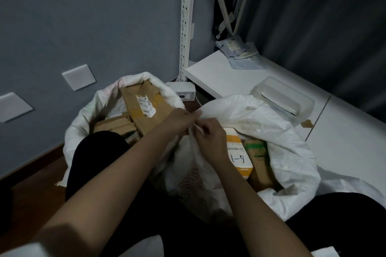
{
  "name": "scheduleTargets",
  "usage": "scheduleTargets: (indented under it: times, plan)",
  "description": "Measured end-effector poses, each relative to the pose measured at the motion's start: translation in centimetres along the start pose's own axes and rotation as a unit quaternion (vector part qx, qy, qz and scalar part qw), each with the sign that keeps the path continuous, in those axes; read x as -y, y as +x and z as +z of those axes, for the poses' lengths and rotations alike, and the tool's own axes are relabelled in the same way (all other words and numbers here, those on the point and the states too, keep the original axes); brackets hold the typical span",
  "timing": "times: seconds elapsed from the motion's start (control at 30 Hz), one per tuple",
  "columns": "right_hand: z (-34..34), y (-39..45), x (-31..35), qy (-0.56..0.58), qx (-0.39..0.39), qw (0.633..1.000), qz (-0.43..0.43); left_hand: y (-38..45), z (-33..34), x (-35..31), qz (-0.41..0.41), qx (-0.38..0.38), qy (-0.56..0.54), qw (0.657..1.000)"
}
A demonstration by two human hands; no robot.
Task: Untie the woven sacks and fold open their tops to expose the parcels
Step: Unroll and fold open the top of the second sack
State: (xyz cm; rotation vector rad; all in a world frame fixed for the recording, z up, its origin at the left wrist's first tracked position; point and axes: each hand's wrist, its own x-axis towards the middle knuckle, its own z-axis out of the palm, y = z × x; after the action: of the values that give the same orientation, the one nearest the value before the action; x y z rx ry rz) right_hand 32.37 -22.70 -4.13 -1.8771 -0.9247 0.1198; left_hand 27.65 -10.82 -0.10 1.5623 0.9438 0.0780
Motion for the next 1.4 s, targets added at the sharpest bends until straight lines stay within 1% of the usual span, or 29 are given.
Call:
scheduleTargets:
  times: [0.07,0.1,0.17,0.23,0.3,0.37,0.4,0.43,0.5,0.53,0.57,0.6,0.63,0.67,0.73,0.8,0.83,0.87,0.9,0.97,1.03,1.1,1.13,1.17,1.23,1.27,1.33,1.37,1.4]
  plan:
    - [-1.3,0.1,-0.5,0.013,0.122,0.992,0.001,1.0,0.3,0.2,0.009,-0.008,0.054,0.998]
    - [-2.3,0.3,-0.6,0.026,0.155,0.988,0.002,1.4,0.5,0.5,-0.004,-0.007,0.050,0.999]
    - [-4.4,1.7,-1.3,-0.019,0.135,0.990,-0.042,1.6,1.1,0.9,-0.028,0.028,0.004,0.999]
    - [-6.0,4.2,-2.3,-0.146,0.162,0.973,-0.082,1.4,1.7,1.3,-0.048,0.075,-0.111,0.990]
    - [-6.6,6.9,-3.0,-0.299,0.266,0.912,-0.095,1.3,1.8,1.8,-0.071,0.129,-0.223,0.964]
    - [-6.2,9.0,-3.3,-0.417,0.336,0.837,-0.117,1.6,1.4,2.1,-0.085,0.164,-0.230,0.955]
    - [-5.9,9.8,-3.1,-0.439,0.371,0.811,-0.108,1.8,1.1,2.0,-0.088,0.158,-0.201,0.963]
    - [-5.4,10.6,-2.8,-0.432,0.400,0.804,-0.081,2.1,1.0,1.9,-0.086,0.134,-0.147,0.976]
    - [-4.4,12.0,-2.6,-0.376,0.458,0.805,-0.001,2.7,1.3,1.8,-0.023,0.062,0.053,0.996]
    - [-3.9,12.7,-2.6,-0.350,0.481,0.803,0.033,3.0,1.5,1.9,0.048,0.022,0.170,0.984]
    - [-3.7,13.4,-2.4,-0.326,0.500,0.800,0.061,3.1,1.5,2.0,0.118,-0.004,0.242,0.963]
    - [-3.8,14.0,-2.2,-0.295,0.514,0.801,0.079,3.3,1.4,2.3,0.164,-0.006,0.249,0.954]
    - [-4.2,14.6,-2.0,-0.257,0.519,0.811,0.086,3.6,1.0,2.7,0.187,0.007,0.216,0.958]
    - [-4.9,15.0,-1.7,-0.229,0.519,0.820,0.082,4.4,0.3,3.5,0.172,0.027,0.166,0.971]
    - [-6.5,15.2,-2.1,-0.251,0.513,0.819,0.059,5.2,-1.7,4.2,0.075,0.082,0.060,0.992]
    - [-7.5,14.8,-3.3,-0.294,0.495,0.816,0.057,5.9,-2.9,4.3,-0.032,0.167,-0.069,0.983]
    - [-7.5,14.5,-4.1,-0.273,0.477,0.832,0.073,6.0,-2.9,4.1,-0.063,0.189,-0.071,0.977]
    - [-7.3,14.2,-4.8,-0.232,0.454,0.855,0.093,5.8,-2.4,3.2,-0.067,0.192,-0.025,0.979]
    - [-6.9,13.9,-5.1,-0.196,0.430,0.874,0.113,5.8,-1.7,2.4,-0.046,0.171,0.049,0.983]
    - [-6.0,13.6,-5.1,-0.136,0.408,0.890,0.152,5.6,0.2,1.2,0.055,0.101,0.165,0.980]
    - [-5.6,13.7,-4.6,-0.050,0.409,0.887,0.207,5.5,1.6,0.8,0.117,0.080,0.178,0.974]
    - [-6.3,14.1,-4.4,0.003,0.410,0.884,0.225,6.3,1.5,1.4,0.092,0.081,0.116,0.986]
    - [-7.0,14.3,-4.7,-0.021,0.422,0.883,0.204,6.8,1.0,1.6,0.055,0.084,0.060,0.993]
    - [-7.8,14.5,-5.2,-0.092,0.444,0.875,0.169,7.3,0.4,1.9,0.014,0.079,-0.007,0.997]
    - [-8.8,13.9,-6.2,-0.268,0.461,0.837,0.126,8.5,-0.3,2.2,-0.060,0.071,-0.110,0.990]
    - [-9.1,13.5,-7.0,-0.296,0.446,0.835,0.127,9.0,-0.4,2.4,-0.072,0.063,-0.091,0.991]
    - [-8.8,13.0,-7.7,-0.213,0.402,0.875,0.168,9.4,0.2,2.2,-0.007,0.061,0.109,0.992]
    - [-8.4,13.0,-7.7,-0.143,0.387,0.887,0.207,9.4,0.8,2.0,0.068,0.050,0.219,0.972]
    - [-8.0,13.3,-7.3,-0.081,0.383,0.886,0.248,9.1,1.4,1.7,0.165,0.028,0.288,0.943]
